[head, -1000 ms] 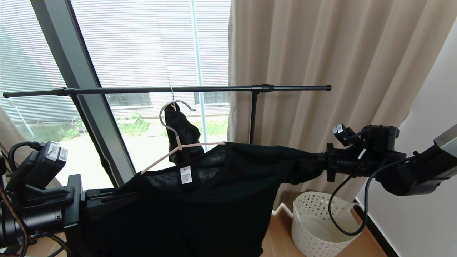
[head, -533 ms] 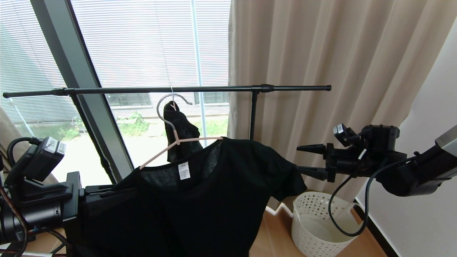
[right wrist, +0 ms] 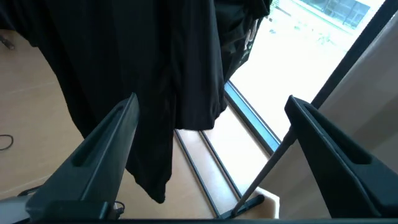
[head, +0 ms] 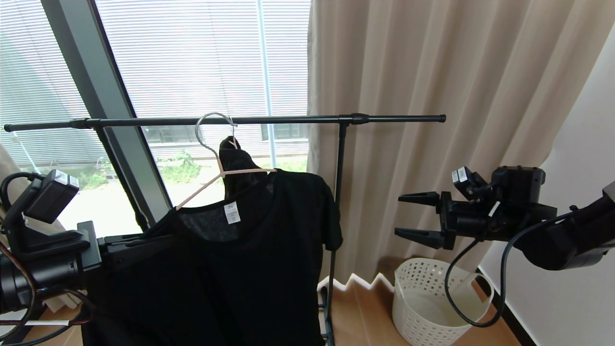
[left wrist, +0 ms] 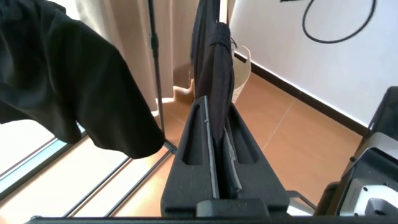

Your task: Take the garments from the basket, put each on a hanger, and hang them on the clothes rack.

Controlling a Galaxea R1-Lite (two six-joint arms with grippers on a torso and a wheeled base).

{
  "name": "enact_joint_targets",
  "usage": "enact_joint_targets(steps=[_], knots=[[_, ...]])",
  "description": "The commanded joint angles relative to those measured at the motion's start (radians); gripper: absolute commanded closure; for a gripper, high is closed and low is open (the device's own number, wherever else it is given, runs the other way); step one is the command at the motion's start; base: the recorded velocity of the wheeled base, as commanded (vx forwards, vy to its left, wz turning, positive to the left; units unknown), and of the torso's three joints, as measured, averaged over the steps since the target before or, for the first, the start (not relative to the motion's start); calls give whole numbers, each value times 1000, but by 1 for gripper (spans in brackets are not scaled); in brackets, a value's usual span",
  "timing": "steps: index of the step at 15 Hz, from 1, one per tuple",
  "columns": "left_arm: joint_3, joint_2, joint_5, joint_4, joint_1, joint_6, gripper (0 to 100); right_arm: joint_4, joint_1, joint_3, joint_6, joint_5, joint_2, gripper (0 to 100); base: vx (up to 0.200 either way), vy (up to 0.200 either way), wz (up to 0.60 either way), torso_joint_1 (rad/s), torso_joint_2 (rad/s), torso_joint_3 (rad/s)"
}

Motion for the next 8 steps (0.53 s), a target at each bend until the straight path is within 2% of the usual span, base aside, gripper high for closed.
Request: enact_joint_targets(steps=[1,4,6,8], knots=[[-33,33,32,-1,-16,-20,100,1,40,37,1,-40,-92,0,0,0,0,0,0,0],[-88,76,149,-1,-86,-98,100,7,115,62,24,-169,-190,0,0,0,0,0,0,0],[-127,115,236,-1,-129,-141,100,5,157,70,78,-262,-234,0,0,0,0,0,0,0],[-160,150,284,-1,-160,-164,100,7,193,63,119,-368,-265,0,0,0,0,0,0,0]])
